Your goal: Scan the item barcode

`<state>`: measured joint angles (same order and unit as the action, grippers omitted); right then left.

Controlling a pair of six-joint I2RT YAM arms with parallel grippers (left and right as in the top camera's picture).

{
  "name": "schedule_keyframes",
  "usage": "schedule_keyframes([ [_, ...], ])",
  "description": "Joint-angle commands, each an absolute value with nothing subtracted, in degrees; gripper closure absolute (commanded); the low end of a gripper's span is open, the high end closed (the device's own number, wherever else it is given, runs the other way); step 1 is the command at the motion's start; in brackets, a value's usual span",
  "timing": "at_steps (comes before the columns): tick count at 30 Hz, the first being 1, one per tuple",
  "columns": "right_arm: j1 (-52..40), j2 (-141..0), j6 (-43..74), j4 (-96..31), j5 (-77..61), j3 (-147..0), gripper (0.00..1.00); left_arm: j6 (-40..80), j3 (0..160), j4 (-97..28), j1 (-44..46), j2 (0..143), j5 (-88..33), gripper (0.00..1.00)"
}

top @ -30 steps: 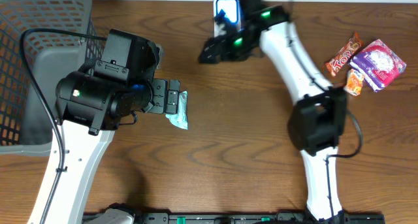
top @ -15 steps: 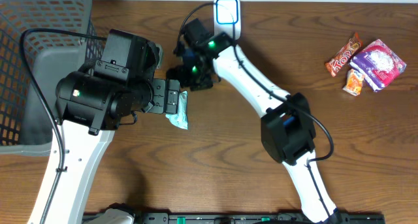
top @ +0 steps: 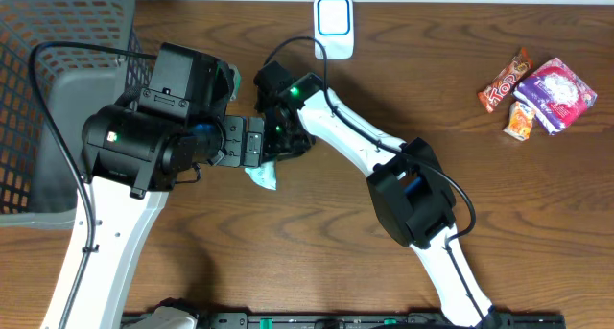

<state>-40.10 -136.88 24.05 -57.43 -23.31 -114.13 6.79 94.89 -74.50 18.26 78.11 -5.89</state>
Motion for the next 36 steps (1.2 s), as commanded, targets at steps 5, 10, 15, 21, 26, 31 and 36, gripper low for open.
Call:
schedule_keyframes([
  [5, -34.4, -136.6, 21.0, -59.7, -33.2, -113.7, 0.92, 6.4, 94.9, -74.6, 18.2, 77.8, -6.0, 0.02],
  [10, -26.0, -136.6, 11.1, -65.6, -44.1, -113.7, 0.95, 6.4, 94.9, -74.6, 18.2, 77.8, -6.0, 0.02],
  [15, -18.0, -136.6, 5.0, -72.8, -39.3, -113.6, 0.94, 6.4, 94.9, -74.6, 18.2, 77.8, -6.0, 0.02],
  [21, -10.8, -136.6, 4.6, -78.6, -24.9, -113.6, 0.73, 6.4, 94.9, -74.6, 18.2, 77.8, -6.0, 0.02],
  [26, -8.7, -136.6, 2.7, -82.1, -22.6, -113.6, 0.70, 6.4, 94.9, -74.6, 18.2, 77.8, -6.0, 0.02],
  [31, -9.5, -136.6, 2.5, -82.0, -22.9, -113.6, 0.67, 6.4, 94.9, -74.6, 18.2, 77.8, -6.0, 0.02],
  [36, -11.4, -136.6, 2.5, -81.2, -22.2, -113.6, 0.69, 6.4, 94.9, -74.6, 18.2, 77.8, -6.0, 0.02],
])
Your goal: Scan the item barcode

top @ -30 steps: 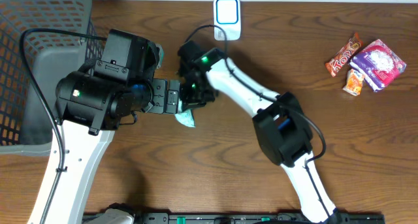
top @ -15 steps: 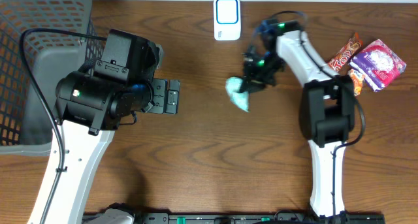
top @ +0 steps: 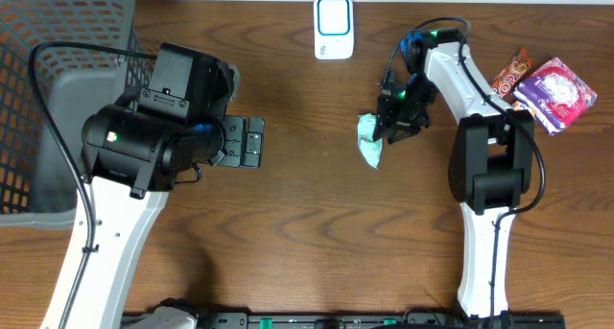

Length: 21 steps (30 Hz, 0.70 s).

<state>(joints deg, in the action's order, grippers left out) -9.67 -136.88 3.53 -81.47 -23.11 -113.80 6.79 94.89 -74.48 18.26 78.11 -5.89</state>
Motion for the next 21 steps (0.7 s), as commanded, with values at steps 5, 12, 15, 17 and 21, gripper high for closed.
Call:
schedule_keyframes([
  [5, -13.2, -136.6, 8.3, -81.3, -12.6, -113.7, 0.63, 6.4, 94.9, -74.6, 18.2, 77.8, -6.0, 0.02],
  [12, -14.3, -136.6, 13.3, -84.7, 7.9, -115.4, 0.56, 6.4, 94.9, -74.6, 18.2, 77.8, -6.0, 0.02],
  [15, -14.3, -136.6, 13.2, -87.5, 9.4, -117.9, 0.55, 6.4, 94.9, -74.6, 18.2, 77.8, -6.0, 0.02],
  [17, -14.3, -136.6, 13.1, -89.4, 9.3, -120.4, 0.54, 6.4, 94.9, -74.6, 18.2, 77.8, -6.0, 0.02],
  [21, -15.0, -136.6, 7.3, -93.3, 5.2, -126.3, 0.51, 6.4, 94.9, -74.6, 18.2, 77.8, -6.0, 0.02],
])
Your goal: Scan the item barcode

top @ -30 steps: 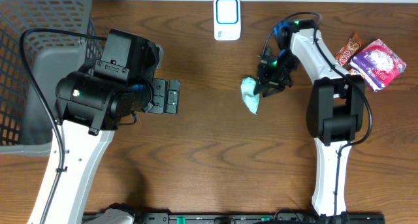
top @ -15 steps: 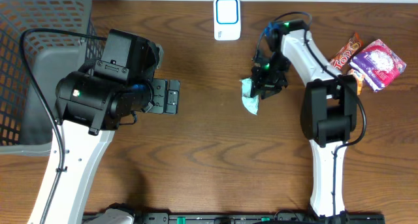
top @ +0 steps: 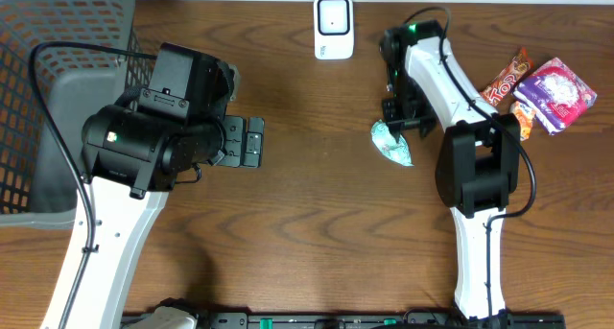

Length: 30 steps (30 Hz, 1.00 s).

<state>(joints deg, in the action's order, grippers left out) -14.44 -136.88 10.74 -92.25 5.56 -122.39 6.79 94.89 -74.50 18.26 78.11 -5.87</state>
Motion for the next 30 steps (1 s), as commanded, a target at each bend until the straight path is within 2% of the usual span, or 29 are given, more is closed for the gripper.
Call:
schedule_keyframes([
  [1, -15.5, -136.6, 6.1, -94.3, 4.3, -127.6, 0.49, 6.4, 94.9, -74.6, 18.2, 77.8, -6.0, 0.02],
  [7, -21.0, -136.6, 5.5, -97.3, 4.6, -129.2, 0.37, 6.4, 94.9, -74.6, 18.2, 77.8, -6.0, 0.02],
  [10, -23.8, -136.6, 5.5, -96.8, 8.1, -127.3, 0.25, 6.4, 94.9, -74.6, 18.2, 77.8, -6.0, 0.02],
  [13, -26.5, -136.6, 7.1, -95.8, 14.3, -124.8, 0.05, 6.4, 94.9, -74.6, 18.2, 77.8, -6.0, 0.02],
  [14, -27.2, -136.6, 7.9, -95.5, 16.1, -124.1, 0.04, 6.4, 94.9, -74.6, 18.2, 77.8, -6.0, 0.02],
  [23, -31.3, -136.6, 16.1, -90.9, 30.0, -116.5, 0.06, 6.4, 94.9, -74.6, 18.2, 77.8, -6.0, 0.02],
  [27, -31.0, -136.6, 15.5, -86.9, 30.1, -113.0, 0.13, 6.4, 94.9, -74.6, 18.2, 77.8, -6.0, 0.02],
  [30, -30.4, -136.6, 13.9, -83.7, 29.9, -109.8, 0.14, 6.4, 94.9, -74.6, 18.2, 77.8, -6.0, 0.02],
])
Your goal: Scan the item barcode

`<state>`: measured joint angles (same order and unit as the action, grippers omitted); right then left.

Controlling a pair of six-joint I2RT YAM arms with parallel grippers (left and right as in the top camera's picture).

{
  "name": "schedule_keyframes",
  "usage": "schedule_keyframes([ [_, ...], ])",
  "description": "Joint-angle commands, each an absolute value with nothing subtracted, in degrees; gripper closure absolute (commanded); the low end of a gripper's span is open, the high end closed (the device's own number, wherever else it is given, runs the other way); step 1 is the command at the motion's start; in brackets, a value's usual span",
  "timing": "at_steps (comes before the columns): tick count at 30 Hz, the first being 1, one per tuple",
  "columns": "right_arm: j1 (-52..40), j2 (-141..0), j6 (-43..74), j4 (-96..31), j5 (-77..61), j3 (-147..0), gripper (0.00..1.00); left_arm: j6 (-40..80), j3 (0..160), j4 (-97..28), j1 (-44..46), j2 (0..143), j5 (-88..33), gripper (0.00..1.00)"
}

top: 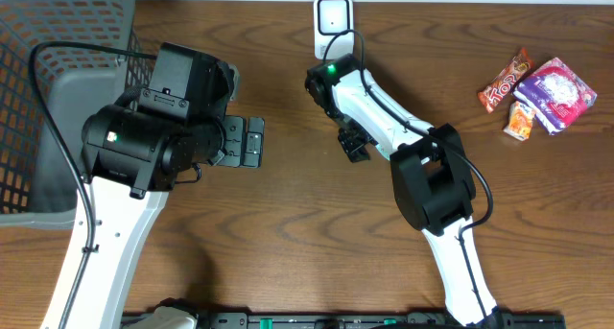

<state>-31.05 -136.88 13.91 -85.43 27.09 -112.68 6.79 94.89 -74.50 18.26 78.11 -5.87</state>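
The white scanner (pixel 333 27) stands at the table's far edge, its face pale grey. My right arm reaches in from the right, and its dark gripper (pixel 354 143) hangs a little in front of the scanner, to its right. The teal packet does not show anywhere in the overhead view; it may be hidden under the right arm or gripper. Whether those fingers hold anything is not visible. My left gripper (pixel 251 142) sits at centre left, open, with nothing between its fingers.
A grey mesh basket (pixel 48 108) fills the left side, partly under my left arm. At the far right lie a red-orange candy bar (pixel 506 80), a purple packet (pixel 557 94) and a small orange packet (pixel 519 120).
My right gripper has moved left from beside the snacks to just in front of the scanner. The teal packet it held over the table is out of sight. The scanner's face has turned from blue to grey.
First both grippers met at the teal packet at centre left. Then the right gripper held the packet alone at centre right, the left one staying put and open. The packet was then turned there, and now the right gripper is near the scanner with the packet unseen.
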Motion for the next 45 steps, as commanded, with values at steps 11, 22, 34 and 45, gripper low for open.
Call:
schedule_keyframes([
  [11, -24.9, -136.6, 4.8, -77.8, 12.7, -108.1, 0.76, 6.4, 94.9, -74.6, 18.2, 77.8, -6.0, 0.02],
  [22, -10.2, -136.7, -13.9, -84.9, -42.3, -119.0, 0.81, 6.4, 94.9, -74.6, 18.2, 77.8, -6.0, 0.02],
  [34, 0.4, -137.2, -14.4, -79.6, -43.5, -106.1, 0.40, 6.4, 94.9, -74.6, 18.2, 77.8, -6.0, 0.02],
  [45, 0.2, -135.2, -5.3, -89.0, -27.6, -120.3, 0.32, 6.4, 94.9, -74.6, 18.2, 77.8, -6.0, 0.02],
])
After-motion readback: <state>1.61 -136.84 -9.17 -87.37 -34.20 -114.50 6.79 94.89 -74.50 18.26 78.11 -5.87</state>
